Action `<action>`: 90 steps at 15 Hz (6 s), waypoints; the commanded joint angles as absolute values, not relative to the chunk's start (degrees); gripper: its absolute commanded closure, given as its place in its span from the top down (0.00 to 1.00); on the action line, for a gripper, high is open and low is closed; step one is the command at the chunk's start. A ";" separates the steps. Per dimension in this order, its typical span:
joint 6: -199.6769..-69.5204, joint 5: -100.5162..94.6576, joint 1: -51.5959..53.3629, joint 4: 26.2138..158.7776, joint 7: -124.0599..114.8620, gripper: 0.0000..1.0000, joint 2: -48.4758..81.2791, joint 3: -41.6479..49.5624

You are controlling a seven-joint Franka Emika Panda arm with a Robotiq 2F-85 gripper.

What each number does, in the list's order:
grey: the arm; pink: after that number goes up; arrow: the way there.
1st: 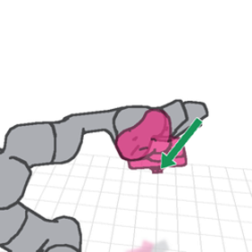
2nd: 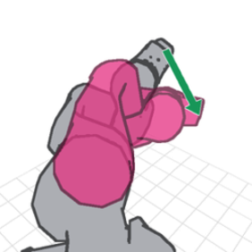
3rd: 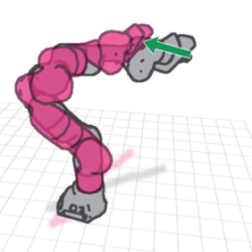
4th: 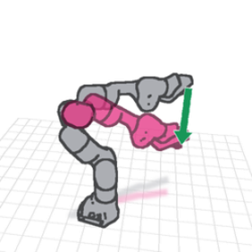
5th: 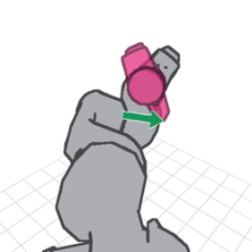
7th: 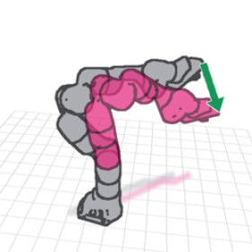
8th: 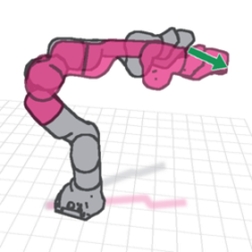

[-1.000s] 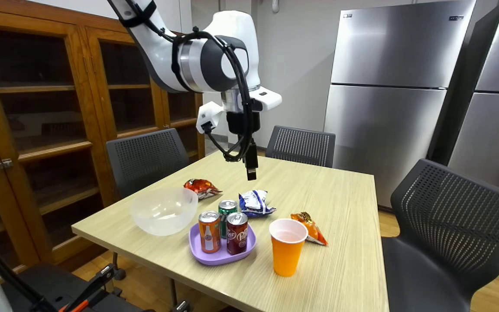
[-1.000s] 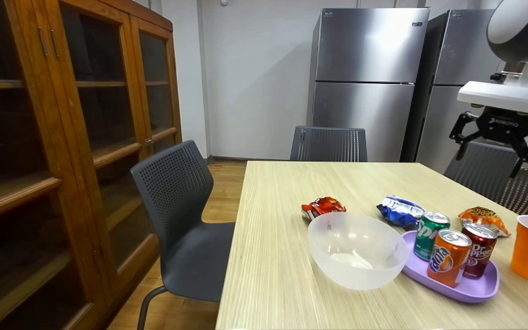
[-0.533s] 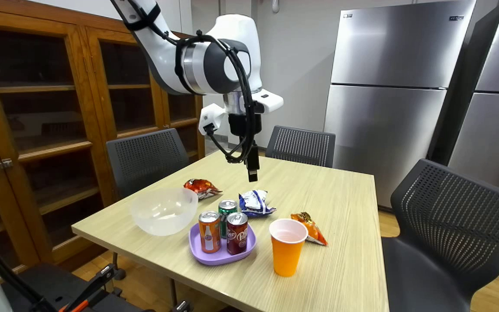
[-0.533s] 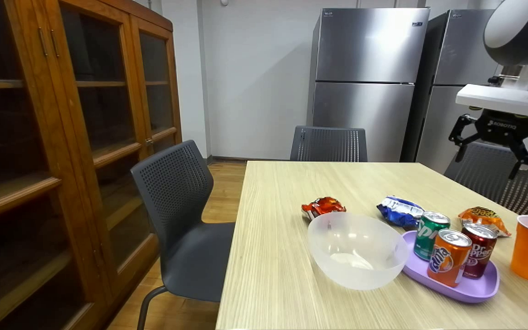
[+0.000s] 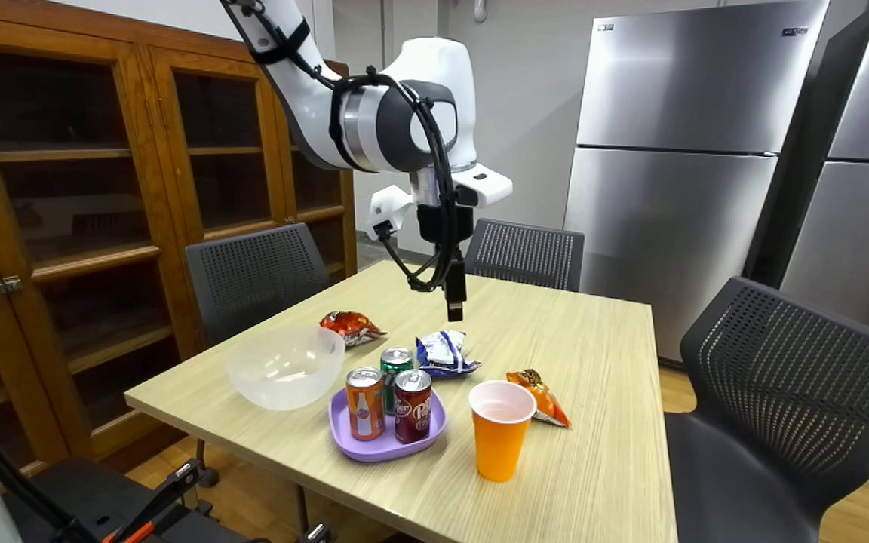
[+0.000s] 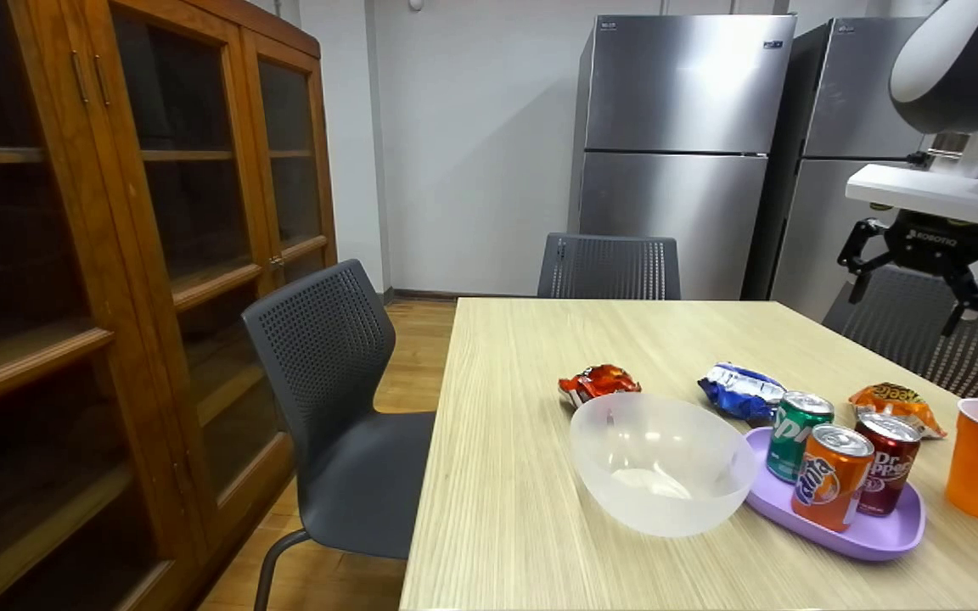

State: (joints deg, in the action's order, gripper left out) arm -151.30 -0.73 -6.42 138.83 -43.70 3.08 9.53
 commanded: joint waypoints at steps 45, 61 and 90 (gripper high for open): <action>-152.74 8.14 -5.07 101.89 -57.73 0.49 44.54 17.18; -157.29 7.75 -3.89 109.17 -55.43 0.00 37.18 16.75; -163.68 -5.66 7.80 151.56 -42.58 0.00 -7.69 4.22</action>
State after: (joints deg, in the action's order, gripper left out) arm -164.07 -6.24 10.77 146.72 -42.82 -2.25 10.17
